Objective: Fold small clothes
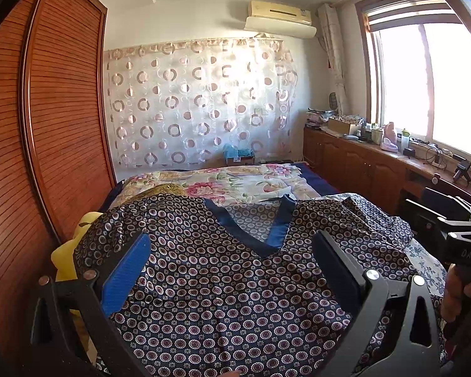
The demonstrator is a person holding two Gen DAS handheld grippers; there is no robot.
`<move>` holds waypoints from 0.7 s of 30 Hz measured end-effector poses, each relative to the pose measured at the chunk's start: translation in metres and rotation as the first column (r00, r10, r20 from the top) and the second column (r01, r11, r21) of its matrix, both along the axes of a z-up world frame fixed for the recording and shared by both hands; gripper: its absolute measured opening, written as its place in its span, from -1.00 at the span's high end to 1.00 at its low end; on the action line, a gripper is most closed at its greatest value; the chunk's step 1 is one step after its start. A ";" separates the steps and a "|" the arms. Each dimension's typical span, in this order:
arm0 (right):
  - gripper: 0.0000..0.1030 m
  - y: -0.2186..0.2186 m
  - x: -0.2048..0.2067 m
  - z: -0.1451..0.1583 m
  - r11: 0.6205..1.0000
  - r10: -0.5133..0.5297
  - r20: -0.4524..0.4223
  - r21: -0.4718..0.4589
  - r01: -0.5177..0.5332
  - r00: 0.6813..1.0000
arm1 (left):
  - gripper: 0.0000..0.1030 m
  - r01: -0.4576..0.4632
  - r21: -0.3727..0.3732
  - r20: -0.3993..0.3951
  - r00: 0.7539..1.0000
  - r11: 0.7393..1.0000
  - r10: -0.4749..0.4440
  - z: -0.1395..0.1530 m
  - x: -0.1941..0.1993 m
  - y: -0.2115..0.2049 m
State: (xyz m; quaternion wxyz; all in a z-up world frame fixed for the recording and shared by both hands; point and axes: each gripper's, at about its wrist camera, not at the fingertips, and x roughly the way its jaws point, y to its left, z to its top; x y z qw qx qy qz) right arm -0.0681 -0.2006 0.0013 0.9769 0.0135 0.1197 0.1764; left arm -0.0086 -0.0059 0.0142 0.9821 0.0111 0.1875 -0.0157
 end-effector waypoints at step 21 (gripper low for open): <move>-0.84 0.031 0.051 -0.046 0.977 0.173 -0.174 -0.091 -0.191 0.969 | -1.00 -0.072 -0.065 -0.176 0.983 0.995 0.060 -0.060 0.025 0.103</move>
